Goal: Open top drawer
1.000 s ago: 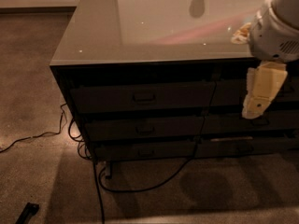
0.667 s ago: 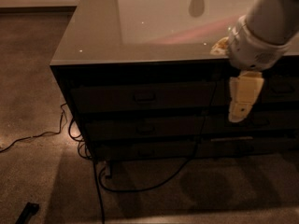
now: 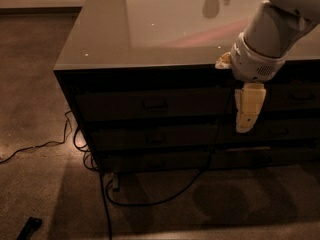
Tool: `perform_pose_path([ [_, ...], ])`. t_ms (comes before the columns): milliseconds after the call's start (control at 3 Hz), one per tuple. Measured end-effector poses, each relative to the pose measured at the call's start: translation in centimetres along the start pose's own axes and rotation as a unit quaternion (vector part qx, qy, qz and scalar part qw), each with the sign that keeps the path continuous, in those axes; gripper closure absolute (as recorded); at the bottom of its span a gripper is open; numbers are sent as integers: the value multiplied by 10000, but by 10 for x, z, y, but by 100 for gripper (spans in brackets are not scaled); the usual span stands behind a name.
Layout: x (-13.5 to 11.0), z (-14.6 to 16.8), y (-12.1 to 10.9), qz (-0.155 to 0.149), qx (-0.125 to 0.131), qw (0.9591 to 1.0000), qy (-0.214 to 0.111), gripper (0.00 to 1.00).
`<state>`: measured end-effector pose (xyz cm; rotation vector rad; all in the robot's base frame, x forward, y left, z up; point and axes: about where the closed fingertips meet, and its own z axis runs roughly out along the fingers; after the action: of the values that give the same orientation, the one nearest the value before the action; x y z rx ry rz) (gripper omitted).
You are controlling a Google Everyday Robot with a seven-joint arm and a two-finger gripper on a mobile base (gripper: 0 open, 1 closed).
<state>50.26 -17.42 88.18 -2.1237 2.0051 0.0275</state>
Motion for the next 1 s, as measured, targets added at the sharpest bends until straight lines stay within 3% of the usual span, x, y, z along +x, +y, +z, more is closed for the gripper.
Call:
perform_pose_path([
  [333, -1, 5, -1, -112, 76, 9996, -243, 0],
  [1000, -13, 41, -36, -392, 95, 9981, -473, 0],
])
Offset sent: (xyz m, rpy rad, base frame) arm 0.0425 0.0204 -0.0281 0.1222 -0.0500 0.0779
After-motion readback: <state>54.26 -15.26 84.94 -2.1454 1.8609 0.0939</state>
